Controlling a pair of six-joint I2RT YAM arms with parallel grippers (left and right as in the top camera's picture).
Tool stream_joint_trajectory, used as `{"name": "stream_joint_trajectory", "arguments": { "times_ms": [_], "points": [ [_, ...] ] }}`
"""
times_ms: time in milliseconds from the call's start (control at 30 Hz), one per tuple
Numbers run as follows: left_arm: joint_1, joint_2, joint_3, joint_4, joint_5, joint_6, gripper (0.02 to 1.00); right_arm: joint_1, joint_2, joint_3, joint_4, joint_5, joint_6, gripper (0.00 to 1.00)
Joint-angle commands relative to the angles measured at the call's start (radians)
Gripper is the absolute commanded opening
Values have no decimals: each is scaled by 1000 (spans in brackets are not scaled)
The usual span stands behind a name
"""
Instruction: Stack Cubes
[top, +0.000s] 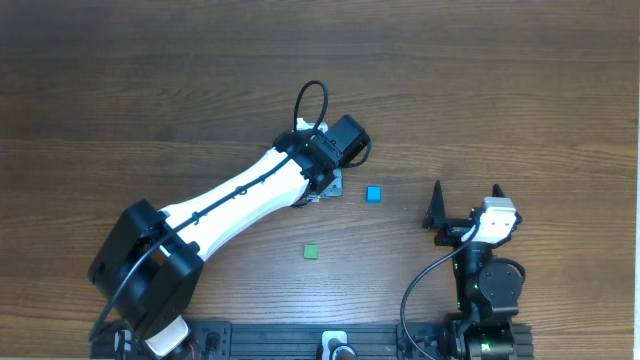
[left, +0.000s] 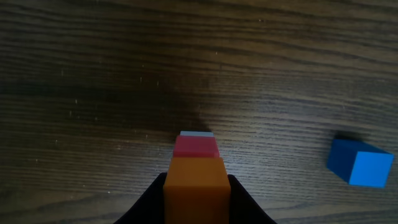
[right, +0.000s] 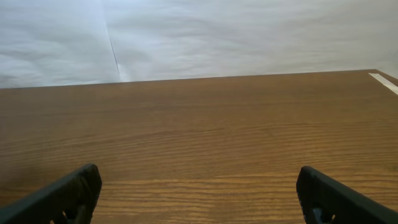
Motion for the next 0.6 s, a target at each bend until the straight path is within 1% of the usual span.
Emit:
{"name": "stream_joint_trajectory", "arguments": {
  "times_ms": [33,433,467,567,600],
  "points": [
    [6,23,-8,2,0,-14,91,-5,-7,-8,0,-9,-1,993],
    [6,37,-8,3,0,-14,108,-5,-7,-8,0,-9,-1,991],
    [6,37,-8,3,0,-14,167,-5,-7,-8,0,-9,-1,993],
    [6,37,-8,3,0,-14,305,-5,-7,-8,0,-9,-1,991],
    [6,37,-8,3,0,-14,373,-5,-7,-8,0,-9,-1,993]
  ]
}}
